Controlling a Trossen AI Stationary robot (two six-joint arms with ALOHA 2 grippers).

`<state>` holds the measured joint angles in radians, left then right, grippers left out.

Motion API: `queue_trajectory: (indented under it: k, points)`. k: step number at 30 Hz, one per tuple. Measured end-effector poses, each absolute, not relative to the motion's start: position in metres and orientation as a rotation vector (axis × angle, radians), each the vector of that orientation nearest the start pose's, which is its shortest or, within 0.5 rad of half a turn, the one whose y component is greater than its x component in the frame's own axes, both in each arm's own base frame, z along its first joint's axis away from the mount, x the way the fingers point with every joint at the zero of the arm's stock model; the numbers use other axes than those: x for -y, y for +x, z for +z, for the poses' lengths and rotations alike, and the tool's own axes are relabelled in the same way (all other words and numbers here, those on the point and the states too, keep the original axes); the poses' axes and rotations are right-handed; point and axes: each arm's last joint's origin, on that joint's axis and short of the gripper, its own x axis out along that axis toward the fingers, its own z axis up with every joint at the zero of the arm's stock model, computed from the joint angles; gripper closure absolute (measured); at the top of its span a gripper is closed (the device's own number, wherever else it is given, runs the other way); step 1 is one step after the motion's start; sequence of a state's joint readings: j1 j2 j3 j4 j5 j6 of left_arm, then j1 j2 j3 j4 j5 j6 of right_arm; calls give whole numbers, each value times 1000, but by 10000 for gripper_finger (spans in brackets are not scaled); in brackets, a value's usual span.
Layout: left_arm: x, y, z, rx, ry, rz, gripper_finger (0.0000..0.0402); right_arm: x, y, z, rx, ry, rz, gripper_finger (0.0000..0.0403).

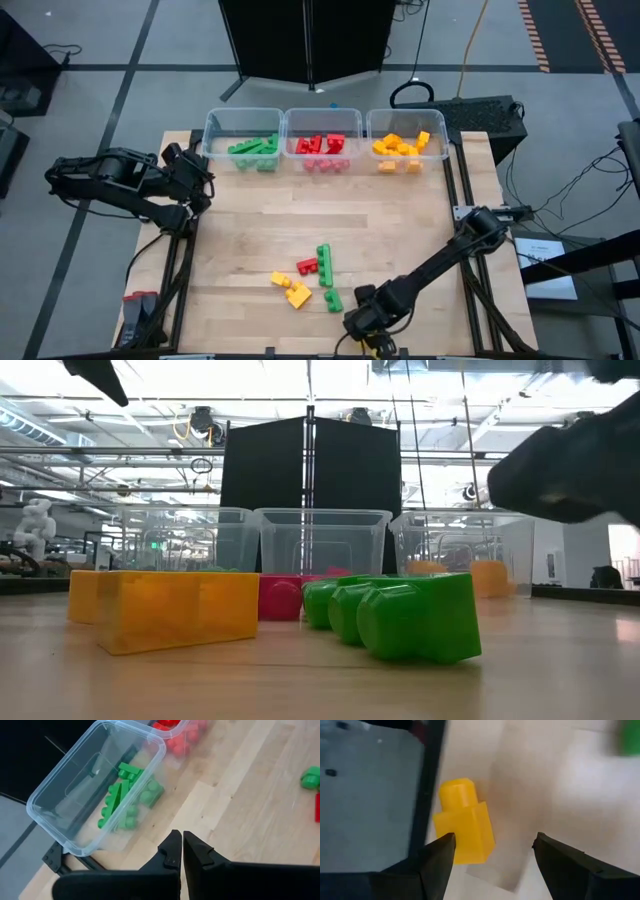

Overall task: Sort blocks
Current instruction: Put the yellow game piece with 1 stud into the right transparent bin

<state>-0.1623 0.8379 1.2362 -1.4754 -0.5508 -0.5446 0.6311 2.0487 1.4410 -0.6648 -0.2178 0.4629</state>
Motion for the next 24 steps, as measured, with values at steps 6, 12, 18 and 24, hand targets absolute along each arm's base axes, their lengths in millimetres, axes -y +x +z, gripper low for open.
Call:
queue_trajectory:
  k: [6,12,18,24]
  points:
    - [0,92,369,-880,-114,607,402,-247,322,155,-1380,75,371,140]
    - [0,95,368,-891,-108,610,402,-233,326,153,-1370,29,221,140]
    - [1,101,366,-910,-96,617,402,-202,328,152,-1480,35,-2,140]
    - [2,107,364,-931,-83,623,402,-173,332,163,-1492,-36,-70,140]
